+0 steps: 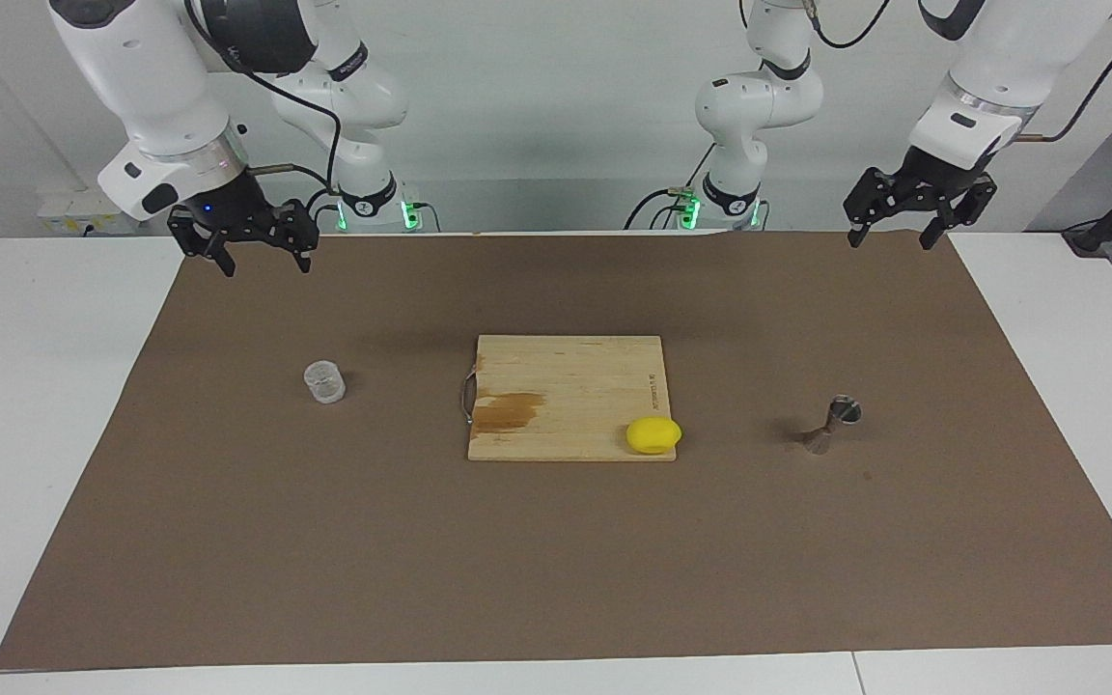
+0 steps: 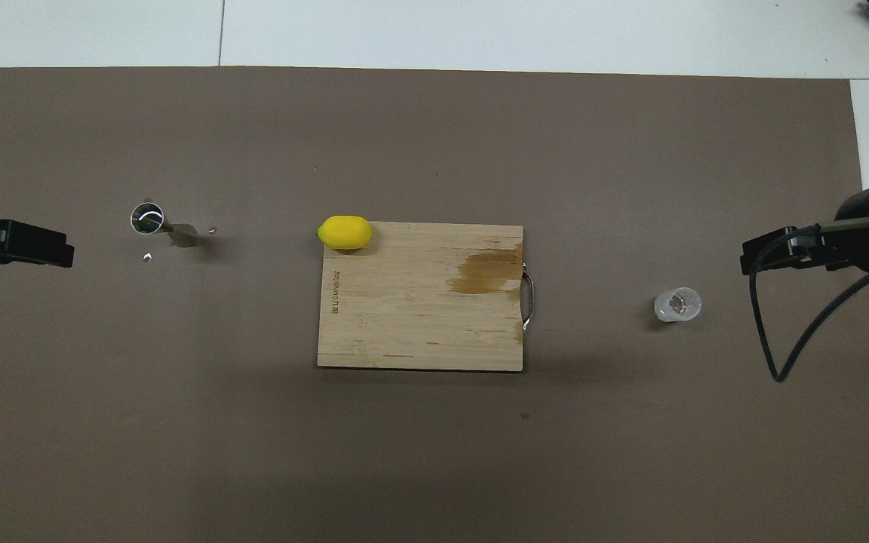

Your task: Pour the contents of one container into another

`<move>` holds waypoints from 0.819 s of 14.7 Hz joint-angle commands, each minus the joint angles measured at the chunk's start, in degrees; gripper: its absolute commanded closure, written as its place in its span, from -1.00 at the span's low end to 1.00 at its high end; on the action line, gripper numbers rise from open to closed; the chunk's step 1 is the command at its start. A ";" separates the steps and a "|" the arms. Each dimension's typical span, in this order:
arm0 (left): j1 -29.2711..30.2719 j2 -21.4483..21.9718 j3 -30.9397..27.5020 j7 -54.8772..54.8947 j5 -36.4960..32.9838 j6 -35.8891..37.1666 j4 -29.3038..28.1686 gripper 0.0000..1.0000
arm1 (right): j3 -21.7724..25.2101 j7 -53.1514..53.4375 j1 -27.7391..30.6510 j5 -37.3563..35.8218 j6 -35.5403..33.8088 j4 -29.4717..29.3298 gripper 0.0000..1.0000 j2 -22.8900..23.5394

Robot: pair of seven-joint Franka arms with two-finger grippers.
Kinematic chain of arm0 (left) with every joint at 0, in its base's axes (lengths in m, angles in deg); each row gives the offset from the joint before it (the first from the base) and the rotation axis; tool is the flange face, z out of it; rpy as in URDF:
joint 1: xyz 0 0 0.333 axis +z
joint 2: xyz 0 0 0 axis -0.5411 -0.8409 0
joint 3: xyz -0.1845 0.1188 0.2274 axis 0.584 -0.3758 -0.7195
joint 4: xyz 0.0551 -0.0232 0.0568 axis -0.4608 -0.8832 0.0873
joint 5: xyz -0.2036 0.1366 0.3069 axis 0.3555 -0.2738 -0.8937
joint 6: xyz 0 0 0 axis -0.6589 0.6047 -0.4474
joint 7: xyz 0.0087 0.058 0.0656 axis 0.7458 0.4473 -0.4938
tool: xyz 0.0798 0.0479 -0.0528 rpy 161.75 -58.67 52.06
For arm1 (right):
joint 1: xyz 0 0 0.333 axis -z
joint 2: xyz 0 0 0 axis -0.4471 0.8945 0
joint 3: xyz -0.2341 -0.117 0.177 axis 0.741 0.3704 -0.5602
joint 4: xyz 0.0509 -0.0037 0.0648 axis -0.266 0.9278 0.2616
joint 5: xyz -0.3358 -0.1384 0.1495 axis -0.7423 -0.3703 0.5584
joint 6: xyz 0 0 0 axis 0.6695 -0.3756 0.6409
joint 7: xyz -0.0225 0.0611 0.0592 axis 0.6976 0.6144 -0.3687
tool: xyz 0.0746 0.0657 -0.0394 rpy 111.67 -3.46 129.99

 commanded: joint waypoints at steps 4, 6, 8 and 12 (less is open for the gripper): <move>0.01 0.11 0.16 0.08 -0.66 -0.63 0.22 -1.00 | -0.28 0.21 0.29 1.22 -0.64 -0.93 -1.00 0.18; -0.16 0.46 -0.02 0.08 -0.75 -0.37 -0.39 -1.00 | -0.19 0.21 0.55 1.22 -0.65 -1.02 -1.00 0.09; 0.45 0.46 -0.28 -0.27 -0.75 0.07 -0.39 -1.00 | -0.19 0.21 0.91 1.22 -0.91 -0.93 -1.00 0.09; 0.45 0.46 -0.28 -0.36 -0.66 -0.72 -0.48 -1.00 | -0.19 0.21 0.82 1.22 -0.91 -0.94 -1.00 0.09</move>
